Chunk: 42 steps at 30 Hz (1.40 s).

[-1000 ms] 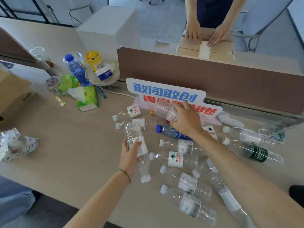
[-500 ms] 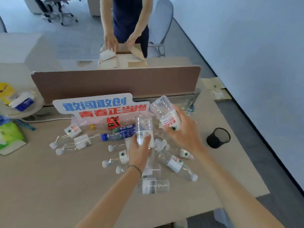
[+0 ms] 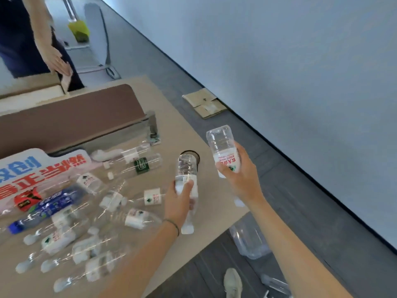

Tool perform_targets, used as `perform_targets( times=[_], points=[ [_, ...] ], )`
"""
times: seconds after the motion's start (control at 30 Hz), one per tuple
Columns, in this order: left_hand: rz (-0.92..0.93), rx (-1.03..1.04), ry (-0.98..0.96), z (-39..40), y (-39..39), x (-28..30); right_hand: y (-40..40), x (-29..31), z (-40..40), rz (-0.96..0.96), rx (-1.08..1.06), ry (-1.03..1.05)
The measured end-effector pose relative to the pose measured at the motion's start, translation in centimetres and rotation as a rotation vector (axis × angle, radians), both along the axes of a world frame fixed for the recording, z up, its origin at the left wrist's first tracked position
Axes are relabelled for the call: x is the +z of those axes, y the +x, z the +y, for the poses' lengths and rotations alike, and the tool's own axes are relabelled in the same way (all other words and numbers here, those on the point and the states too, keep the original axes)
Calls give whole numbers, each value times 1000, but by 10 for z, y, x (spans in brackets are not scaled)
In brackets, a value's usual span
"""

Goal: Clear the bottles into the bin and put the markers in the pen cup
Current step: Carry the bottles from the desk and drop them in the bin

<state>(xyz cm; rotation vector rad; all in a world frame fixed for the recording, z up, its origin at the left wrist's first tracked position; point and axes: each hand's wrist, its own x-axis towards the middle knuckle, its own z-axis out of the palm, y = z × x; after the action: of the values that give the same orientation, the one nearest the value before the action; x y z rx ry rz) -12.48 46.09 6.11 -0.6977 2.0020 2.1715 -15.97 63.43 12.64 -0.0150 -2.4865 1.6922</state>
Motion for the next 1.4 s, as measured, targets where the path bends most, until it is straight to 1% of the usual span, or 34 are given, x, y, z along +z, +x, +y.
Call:
perform_targets(
  times=[0.1, 0.23, 0.33, 0.47, 0.53, 0.6, 0.7, 0.8, 0.93, 1.0, 1.07, 1.2, 1.4],
  points=[
    [-27, -40, -34, 66, -8, -12, -6, -13, 65, -8, -110, -96],
    [-106, -71, -78, 148, -14, -26, -17, -49, 154, -110, -178, -169],
    [-158, -102, -144, 200, -21, -40, -25, -88, 219, -242, -172, -140],
    [-222, -145, -225, 252, -24, -51, -24, -146, 291, -513, -176, -97],
    [-236, -161, -259, 269, -27, -54, -24, -174, 317, -604, -178, -67],
    [-264, -177, -273, 284, -31, -60, -26, -193, 334, -663, -204, -46],
    [-330, -203, -279, 304, -38, -73, -28, -206, 350, -707, -288, -19],
    [-391, -262, -287, 320, -41, -86, -30, -209, 359, -698, -369, -55],
    [-490, -264, -202, 343, -48, -102, -30, -205, 371, -663, -357, -90],
    [-493, -234, -170, 356, -54, -109, -26, -201, 378, -654, -346, -112],
    [-491, -257, -192, 366, -57, -117, -20, -200, 384, -648, -336, -108],
    [-480, -374, -324, 380, -60, -122, -11, -200, 395, -649, -330, -89],
    [-368, -416, -455, 378, -67, -122, -12, -196, 404, -642, -305, -61]
  ],
)
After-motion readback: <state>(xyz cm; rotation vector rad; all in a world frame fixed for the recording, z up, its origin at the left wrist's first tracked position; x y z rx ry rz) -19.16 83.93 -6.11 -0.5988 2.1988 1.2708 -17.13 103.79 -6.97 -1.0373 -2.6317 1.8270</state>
